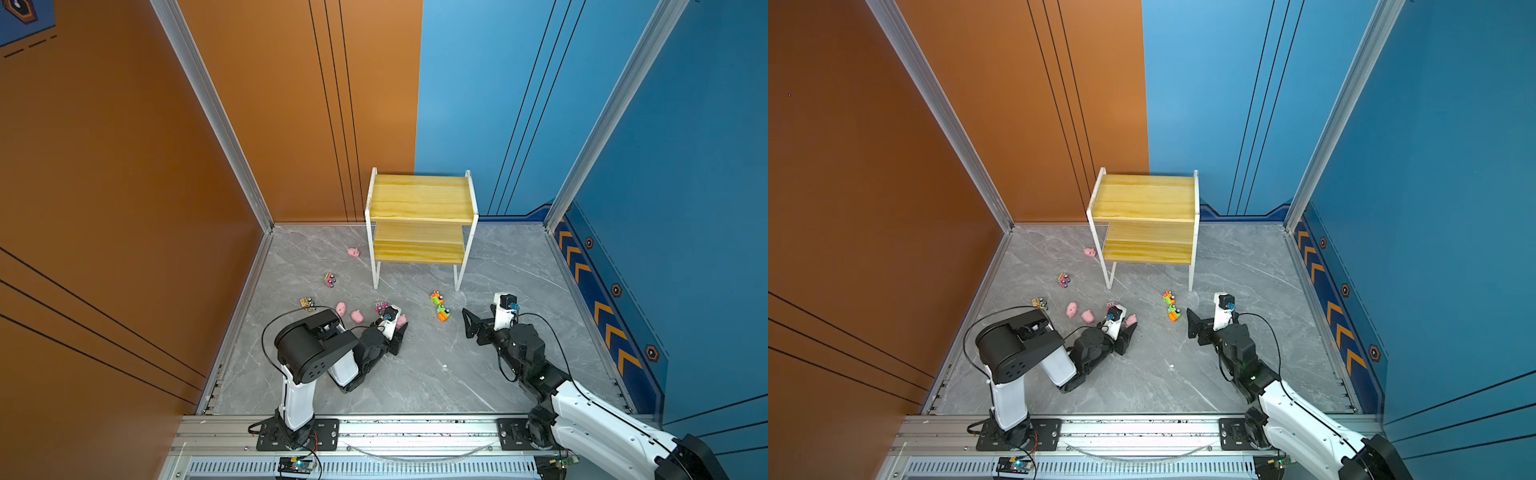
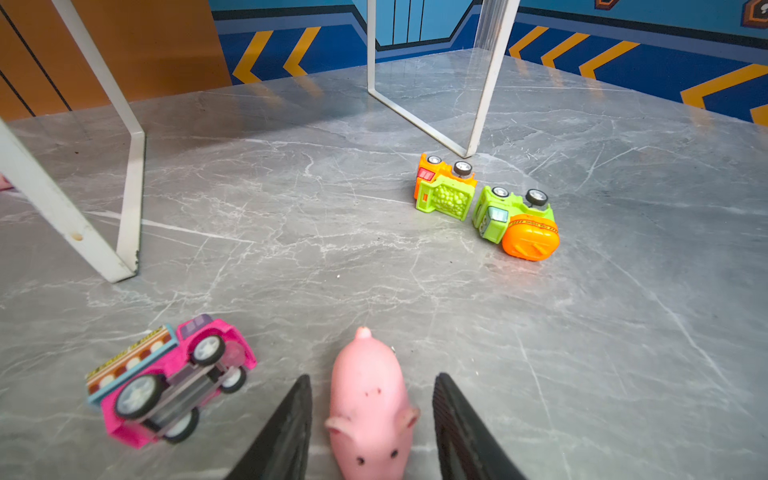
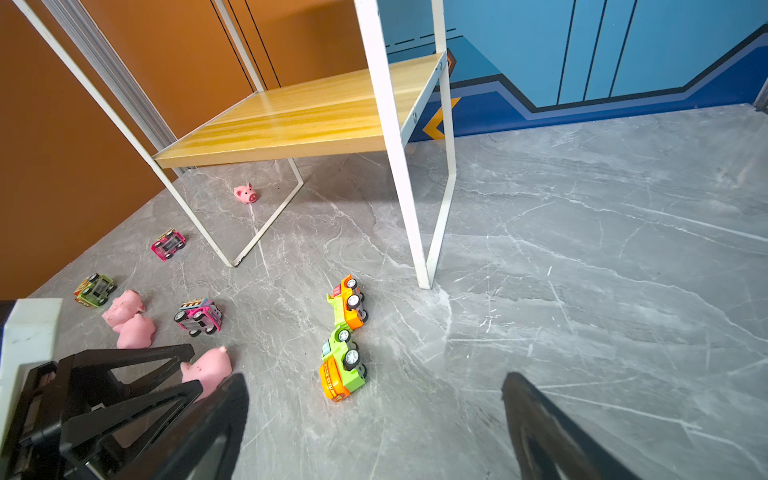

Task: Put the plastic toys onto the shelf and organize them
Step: 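Close the left gripper on the pink pig and lift it, then carry the pink pig with the left gripper onto the lower shelf tier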

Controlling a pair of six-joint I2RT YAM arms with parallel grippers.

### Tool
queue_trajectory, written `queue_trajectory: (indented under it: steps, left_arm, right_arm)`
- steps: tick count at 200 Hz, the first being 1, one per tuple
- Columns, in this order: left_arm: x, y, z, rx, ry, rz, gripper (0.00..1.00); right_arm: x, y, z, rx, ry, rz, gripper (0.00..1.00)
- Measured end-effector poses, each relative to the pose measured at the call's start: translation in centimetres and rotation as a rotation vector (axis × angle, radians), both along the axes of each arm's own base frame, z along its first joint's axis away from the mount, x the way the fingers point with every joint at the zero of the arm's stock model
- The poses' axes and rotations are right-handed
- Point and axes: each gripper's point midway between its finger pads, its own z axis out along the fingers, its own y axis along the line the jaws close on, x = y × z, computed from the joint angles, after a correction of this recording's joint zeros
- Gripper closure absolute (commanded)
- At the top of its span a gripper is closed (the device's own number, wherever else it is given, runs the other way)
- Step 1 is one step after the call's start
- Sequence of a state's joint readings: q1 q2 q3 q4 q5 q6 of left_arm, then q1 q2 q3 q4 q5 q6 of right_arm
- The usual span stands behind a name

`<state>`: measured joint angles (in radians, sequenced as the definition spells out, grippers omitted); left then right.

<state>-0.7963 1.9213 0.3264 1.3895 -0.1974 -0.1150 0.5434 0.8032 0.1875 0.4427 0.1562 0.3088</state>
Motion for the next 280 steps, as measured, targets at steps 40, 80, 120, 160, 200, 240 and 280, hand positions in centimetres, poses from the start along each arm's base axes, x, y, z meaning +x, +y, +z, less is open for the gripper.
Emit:
queue_trajectory:
  steps: [40,80,120,160,200,240,280]
  left_arm:
    - [-0.1,0.1,-0.8,0.01,0.018,0.002,0.57]
    - [0.0,0.2,-0.8,0.009,0.021,0.006,0.7]
    - [0.1,-0.2,-0.6,-0.008,0.021,-0.005,0.79]
    - [0.0,-0.2,-0.4,-0.001,0.036,-0.006,0.8]
    - [0.4,-0.5,3.9,-0.035,0.0,-0.006,0.81]
    - [2.1,-1.7,9.1,-0.028,-0.021,0.004,0.81]
    - [5.2,-1.2,12.7,0.024,-0.009,0.071,0.81]
  right_arm:
    - [0.1,0.1,-0.2,-0.007,0.005,0.005,0.04]
    - [0.1,0.1,-0.2,-0.007,0.005,0.005,0.04]
    - [0.1,0.1,-0.5,-0.011,0.011,0.005,0.04]
    - [0.1,0.1,-0.5,-0.012,0.012,0.005,0.04]
    - [0.1,0.2,-0.4,-0.009,0.007,0.005,0.04]
    - [0.1,0.1,-0.2,-0.005,0.001,0.005,0.04]
    - [0.0,0.1,0.5,0.006,-0.017,0.005,0.04]
